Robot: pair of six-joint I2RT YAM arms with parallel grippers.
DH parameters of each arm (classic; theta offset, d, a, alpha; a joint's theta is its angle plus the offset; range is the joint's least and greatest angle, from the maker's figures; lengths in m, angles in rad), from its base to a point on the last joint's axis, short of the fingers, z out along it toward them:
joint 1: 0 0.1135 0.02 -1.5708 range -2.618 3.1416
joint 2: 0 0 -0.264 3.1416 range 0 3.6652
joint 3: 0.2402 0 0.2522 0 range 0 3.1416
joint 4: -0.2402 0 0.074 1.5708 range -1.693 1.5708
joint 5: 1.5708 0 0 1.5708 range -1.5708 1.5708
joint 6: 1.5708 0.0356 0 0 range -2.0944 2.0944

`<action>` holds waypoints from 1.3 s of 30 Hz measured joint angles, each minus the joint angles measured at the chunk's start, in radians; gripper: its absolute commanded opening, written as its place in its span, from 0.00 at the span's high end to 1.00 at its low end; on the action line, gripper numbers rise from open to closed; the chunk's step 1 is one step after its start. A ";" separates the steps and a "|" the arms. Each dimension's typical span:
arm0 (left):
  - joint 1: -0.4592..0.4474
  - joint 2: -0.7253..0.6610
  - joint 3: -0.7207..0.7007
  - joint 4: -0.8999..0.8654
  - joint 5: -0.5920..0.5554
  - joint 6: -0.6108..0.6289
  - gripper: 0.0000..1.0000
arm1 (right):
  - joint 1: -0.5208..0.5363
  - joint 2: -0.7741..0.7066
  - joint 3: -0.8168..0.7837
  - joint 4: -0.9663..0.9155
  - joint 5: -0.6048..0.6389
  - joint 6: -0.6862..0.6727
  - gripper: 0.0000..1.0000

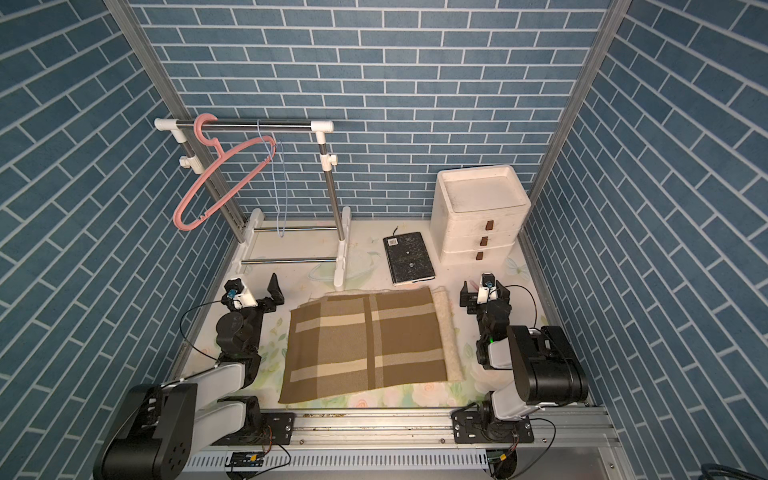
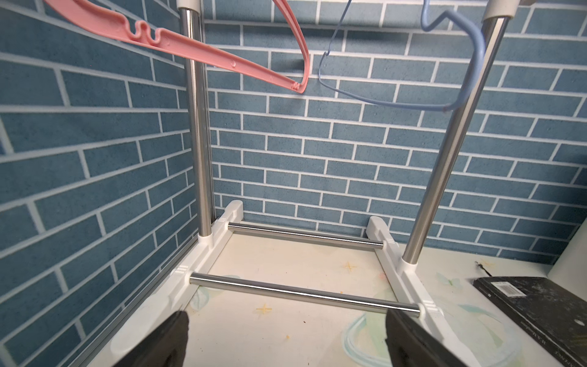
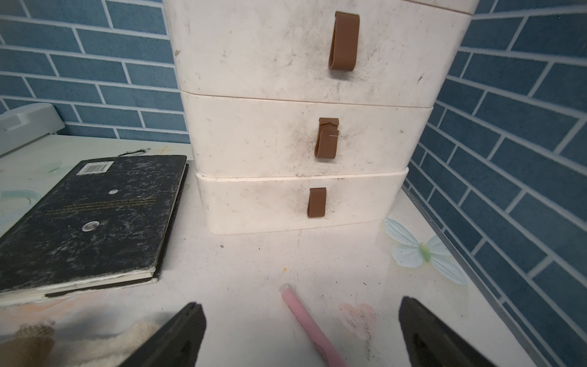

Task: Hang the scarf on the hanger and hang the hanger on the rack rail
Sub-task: Pick up the hanger from the clothesline.

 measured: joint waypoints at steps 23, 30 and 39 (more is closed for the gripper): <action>-0.001 -0.039 1.074 -1.094 0.128 -0.332 0.05 | 0.000 -0.595 0.329 -0.918 -0.237 0.303 0.01; -0.003 0.243 1.419 -1.254 0.174 -0.286 0.12 | 0.000 -0.599 0.329 -0.941 -0.263 0.336 0.00; -0.008 0.560 1.772 -1.420 0.187 -0.210 0.21 | 0.000 -0.599 0.329 -0.941 -0.264 0.347 0.00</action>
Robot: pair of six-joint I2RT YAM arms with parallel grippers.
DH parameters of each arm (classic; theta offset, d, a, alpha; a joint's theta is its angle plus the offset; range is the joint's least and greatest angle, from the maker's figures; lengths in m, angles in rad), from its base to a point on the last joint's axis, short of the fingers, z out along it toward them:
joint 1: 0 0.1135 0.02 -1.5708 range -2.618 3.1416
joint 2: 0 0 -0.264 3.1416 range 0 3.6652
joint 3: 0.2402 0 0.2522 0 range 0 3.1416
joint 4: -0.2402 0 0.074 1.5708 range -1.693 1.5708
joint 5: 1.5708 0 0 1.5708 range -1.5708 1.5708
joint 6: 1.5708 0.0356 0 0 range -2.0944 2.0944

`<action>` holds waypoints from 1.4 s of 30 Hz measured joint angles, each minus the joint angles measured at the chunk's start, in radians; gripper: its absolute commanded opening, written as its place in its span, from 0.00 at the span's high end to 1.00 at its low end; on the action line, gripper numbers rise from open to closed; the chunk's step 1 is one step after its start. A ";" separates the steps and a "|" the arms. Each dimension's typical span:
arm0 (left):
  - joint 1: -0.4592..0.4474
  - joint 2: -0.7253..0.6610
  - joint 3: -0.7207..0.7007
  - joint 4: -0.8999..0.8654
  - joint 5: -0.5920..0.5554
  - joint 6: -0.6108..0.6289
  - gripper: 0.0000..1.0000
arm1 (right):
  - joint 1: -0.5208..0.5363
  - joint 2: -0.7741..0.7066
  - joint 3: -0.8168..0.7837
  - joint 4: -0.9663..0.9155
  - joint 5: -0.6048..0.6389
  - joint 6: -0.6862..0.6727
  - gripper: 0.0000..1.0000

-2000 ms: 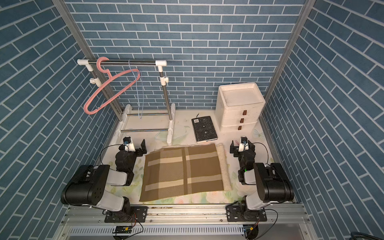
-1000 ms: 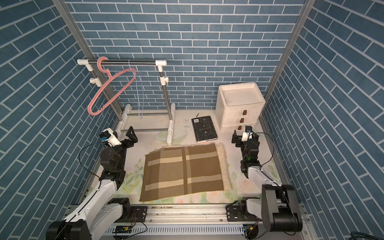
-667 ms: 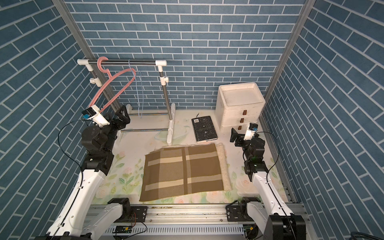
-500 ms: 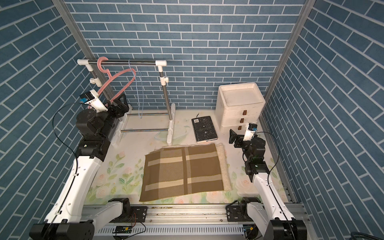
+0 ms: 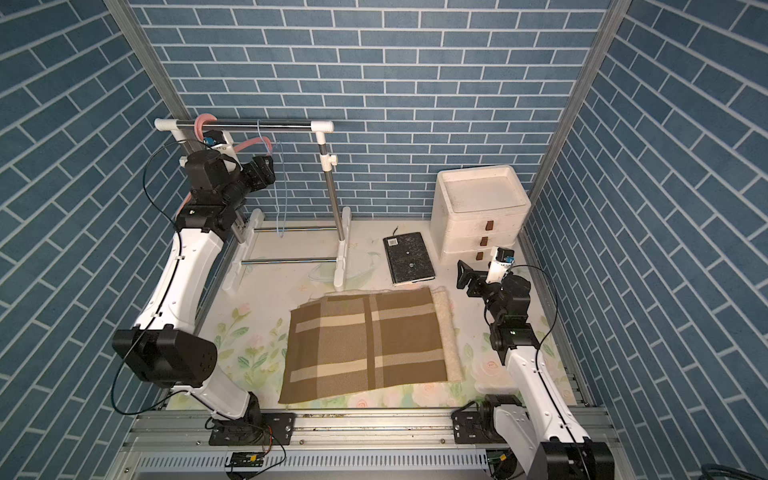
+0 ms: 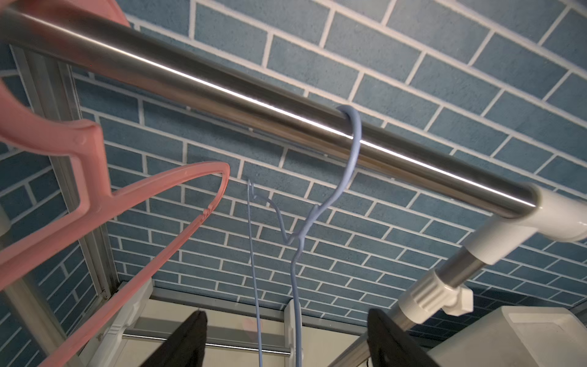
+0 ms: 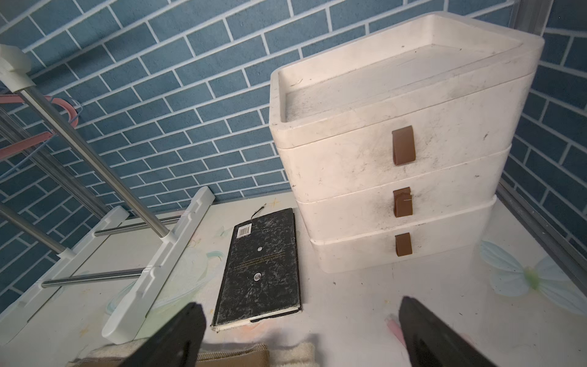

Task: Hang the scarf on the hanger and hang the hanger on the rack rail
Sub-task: Pick up the hanger from the clothesline.

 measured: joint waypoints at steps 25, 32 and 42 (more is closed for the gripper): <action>-0.010 0.199 0.205 -0.098 0.033 0.090 0.93 | 0.000 0.045 -0.019 0.027 0.014 0.029 0.01; -0.010 0.095 0.132 -0.074 0.031 0.137 0.96 | 0.000 0.046 -0.025 0.032 0.013 0.033 0.00; -0.010 -0.118 -0.153 0.027 0.020 0.155 0.98 | 0.000 0.063 -0.038 0.038 0.009 0.033 0.01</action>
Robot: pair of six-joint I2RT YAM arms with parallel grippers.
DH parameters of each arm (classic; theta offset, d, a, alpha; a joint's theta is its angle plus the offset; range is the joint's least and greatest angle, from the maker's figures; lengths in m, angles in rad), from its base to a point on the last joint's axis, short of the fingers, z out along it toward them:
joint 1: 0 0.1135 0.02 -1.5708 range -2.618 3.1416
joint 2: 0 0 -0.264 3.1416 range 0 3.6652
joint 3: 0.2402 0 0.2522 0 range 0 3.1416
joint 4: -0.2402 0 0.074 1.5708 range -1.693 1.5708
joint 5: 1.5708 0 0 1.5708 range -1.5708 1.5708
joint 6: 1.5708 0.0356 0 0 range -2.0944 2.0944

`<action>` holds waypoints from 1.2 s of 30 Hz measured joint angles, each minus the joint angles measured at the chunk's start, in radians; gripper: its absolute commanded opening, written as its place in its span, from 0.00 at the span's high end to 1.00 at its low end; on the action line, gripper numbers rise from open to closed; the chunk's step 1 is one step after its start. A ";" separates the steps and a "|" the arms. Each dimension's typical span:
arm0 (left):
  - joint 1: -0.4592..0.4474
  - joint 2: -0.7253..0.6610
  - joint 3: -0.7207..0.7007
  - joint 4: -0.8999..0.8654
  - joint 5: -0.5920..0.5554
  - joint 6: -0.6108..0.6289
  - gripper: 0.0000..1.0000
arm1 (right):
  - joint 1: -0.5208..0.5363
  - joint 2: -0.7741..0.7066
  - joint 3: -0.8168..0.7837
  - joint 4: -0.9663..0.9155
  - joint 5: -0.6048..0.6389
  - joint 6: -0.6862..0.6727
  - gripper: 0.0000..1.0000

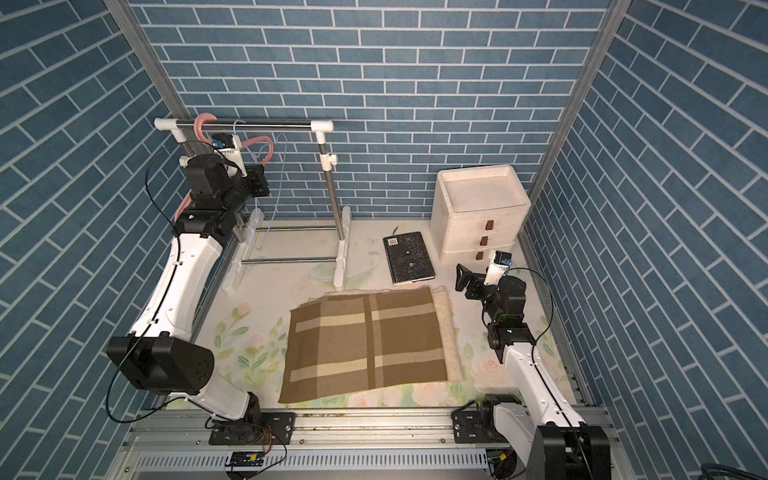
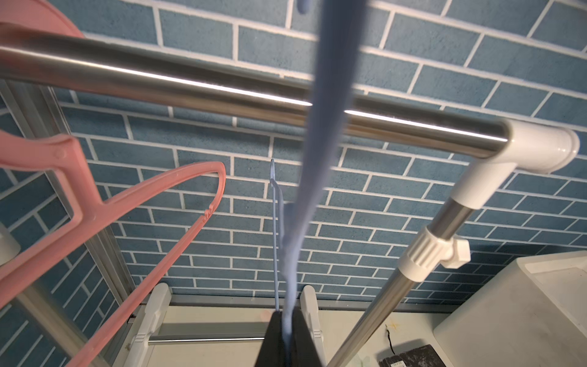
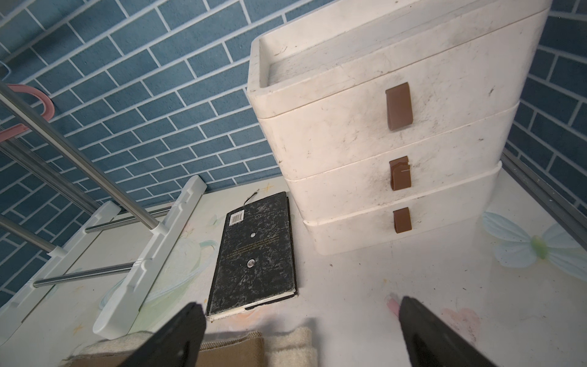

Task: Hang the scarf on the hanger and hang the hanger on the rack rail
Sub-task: Pick up the hanger from the clothesline.

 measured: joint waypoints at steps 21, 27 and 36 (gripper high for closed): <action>-0.020 -0.684 -0.770 0.167 0.100 -0.240 1.00 | 0.000 0.093 0.017 -0.214 -0.185 -0.002 0.14; -0.089 -0.834 -0.993 0.247 0.111 -0.363 1.00 | 0.014 0.184 0.021 -0.284 -0.290 0.012 0.20; -0.243 -1.010 -1.255 0.400 0.052 -0.534 1.00 | 0.143 0.308 0.098 -0.346 -0.321 0.015 0.22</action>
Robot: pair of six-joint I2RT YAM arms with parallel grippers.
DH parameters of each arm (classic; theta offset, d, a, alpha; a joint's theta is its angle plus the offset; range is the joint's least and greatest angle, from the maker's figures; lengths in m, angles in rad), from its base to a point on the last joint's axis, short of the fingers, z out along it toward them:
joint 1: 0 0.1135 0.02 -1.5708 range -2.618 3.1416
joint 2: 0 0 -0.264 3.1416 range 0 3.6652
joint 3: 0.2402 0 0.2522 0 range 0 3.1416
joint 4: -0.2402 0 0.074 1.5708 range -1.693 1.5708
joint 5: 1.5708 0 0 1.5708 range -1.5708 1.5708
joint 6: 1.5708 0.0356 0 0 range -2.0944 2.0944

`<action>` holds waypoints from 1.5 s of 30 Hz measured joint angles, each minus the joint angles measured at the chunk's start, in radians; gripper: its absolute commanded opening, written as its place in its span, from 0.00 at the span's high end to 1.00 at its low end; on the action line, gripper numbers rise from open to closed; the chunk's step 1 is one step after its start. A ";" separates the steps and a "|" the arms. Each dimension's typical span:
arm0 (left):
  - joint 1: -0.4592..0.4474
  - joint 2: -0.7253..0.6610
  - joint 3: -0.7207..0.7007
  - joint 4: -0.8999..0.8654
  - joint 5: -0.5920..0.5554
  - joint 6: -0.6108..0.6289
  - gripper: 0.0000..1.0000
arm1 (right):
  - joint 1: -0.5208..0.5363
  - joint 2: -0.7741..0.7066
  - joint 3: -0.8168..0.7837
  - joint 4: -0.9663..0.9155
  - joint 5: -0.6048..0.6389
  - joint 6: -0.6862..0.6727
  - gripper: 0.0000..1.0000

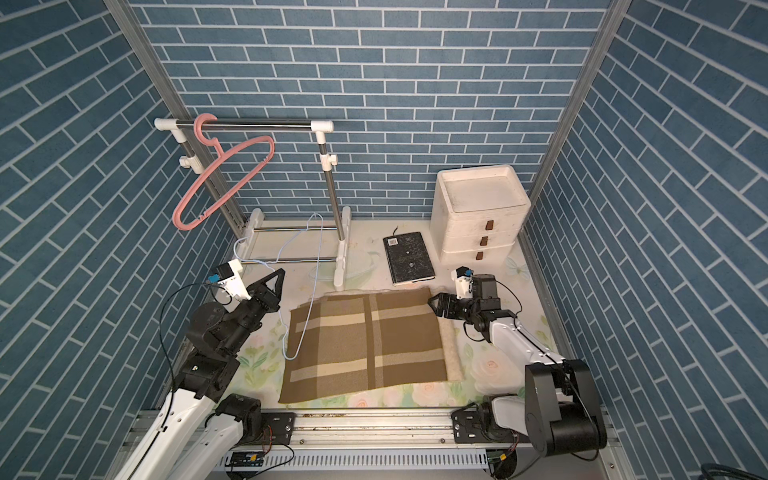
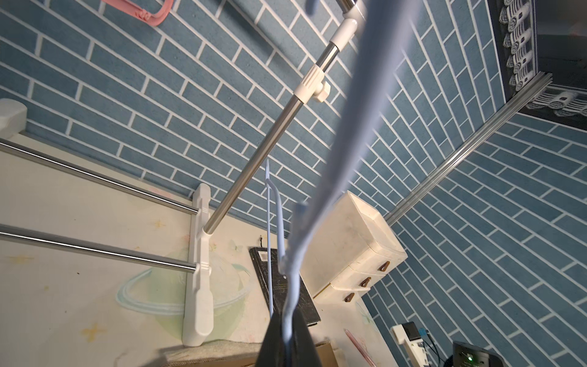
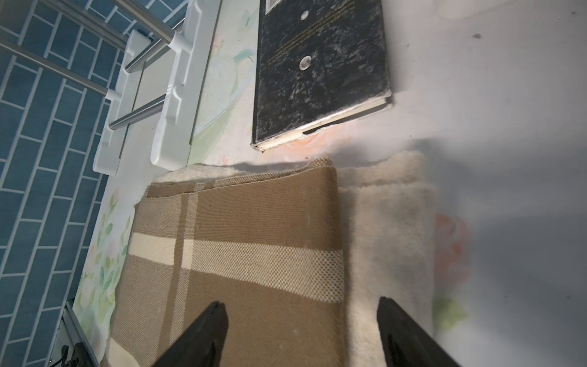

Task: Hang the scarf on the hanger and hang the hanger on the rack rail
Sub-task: Pick up the hanger from the clothesline, then hang the scarf on the hanger.

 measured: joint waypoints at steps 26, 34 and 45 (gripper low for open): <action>-0.574 0.357 -0.186 0.436 -0.411 -0.109 1.00 | 0.105 0.203 -0.002 0.149 0.147 0.192 0.22; -0.693 0.510 -0.186 0.552 -0.542 -0.137 1.00 | 0.047 0.200 -0.046 0.201 0.157 0.225 0.22; -0.758 0.610 -0.185 0.621 -0.647 -0.194 1.00 | -0.027 0.161 -0.097 0.234 0.160 0.243 0.22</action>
